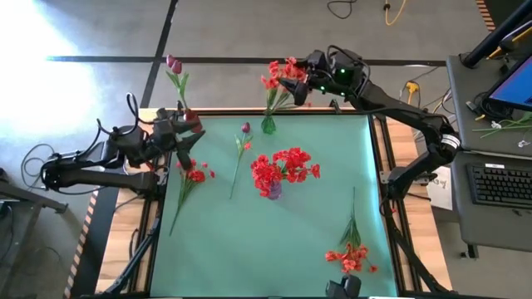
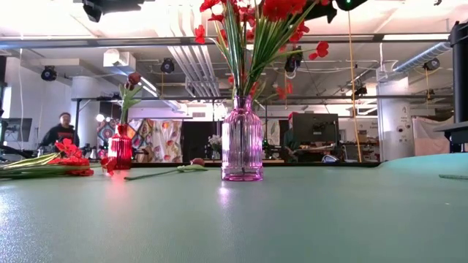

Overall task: Sort flowers into vase by color
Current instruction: Put the orange flowers into the green vase

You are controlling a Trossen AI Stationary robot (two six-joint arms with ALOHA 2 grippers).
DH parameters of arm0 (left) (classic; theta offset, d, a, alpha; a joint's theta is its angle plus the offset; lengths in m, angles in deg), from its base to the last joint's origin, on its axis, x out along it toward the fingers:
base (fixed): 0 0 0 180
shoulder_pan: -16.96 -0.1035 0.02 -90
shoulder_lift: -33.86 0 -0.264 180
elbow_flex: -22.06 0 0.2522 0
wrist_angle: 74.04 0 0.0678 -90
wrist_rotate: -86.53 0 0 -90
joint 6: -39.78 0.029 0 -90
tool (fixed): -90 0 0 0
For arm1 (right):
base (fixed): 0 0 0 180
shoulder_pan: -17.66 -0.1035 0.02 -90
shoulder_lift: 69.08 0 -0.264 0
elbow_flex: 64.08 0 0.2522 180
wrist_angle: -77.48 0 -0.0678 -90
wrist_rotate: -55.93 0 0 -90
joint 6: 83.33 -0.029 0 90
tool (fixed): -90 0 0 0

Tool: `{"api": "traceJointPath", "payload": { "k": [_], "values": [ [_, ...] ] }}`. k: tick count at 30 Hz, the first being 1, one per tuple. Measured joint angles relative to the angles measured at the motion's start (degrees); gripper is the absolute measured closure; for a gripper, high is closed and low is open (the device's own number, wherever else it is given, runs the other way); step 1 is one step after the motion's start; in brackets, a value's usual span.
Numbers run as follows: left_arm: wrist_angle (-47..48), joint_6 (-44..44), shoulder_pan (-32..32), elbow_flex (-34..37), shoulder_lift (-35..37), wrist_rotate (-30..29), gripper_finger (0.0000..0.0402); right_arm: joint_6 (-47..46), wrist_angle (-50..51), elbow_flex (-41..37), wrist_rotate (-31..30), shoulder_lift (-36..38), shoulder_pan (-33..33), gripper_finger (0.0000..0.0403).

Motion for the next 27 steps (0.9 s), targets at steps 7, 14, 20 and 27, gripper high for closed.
{"api": "traceJointPath", "payload": {
  "k": [7, 14, 20, 27],
  "values": [
    [0.0, -3.7, 0.0, 0.0, -3.1, 0.1, 0.0263, 0.1, 4.4, 0.7, 0.1, -1.2, -0.2, 0.0046],
    [-0.9, -3.3, 0.0, -1.5, -4.7, 0.1, 0.0263, 0.9, 4.4, 1.5, 4.6, -8.1, -0.9, 0.0046],
    [-0.7, -3.2, 0.0, -2.7, -4.8, 0.1, 0.0263, 0.0, 2.6, 3.1, 6.2, -10.5, -1.0, 0.0046],
    [-0.3, -3.2, 0.0, -2.5, -5.7, 0.1, 0.0263, -1.5, 2.9, 5.3, 6.2, -11.0, -1.0, 0.0046]
  ]
}}
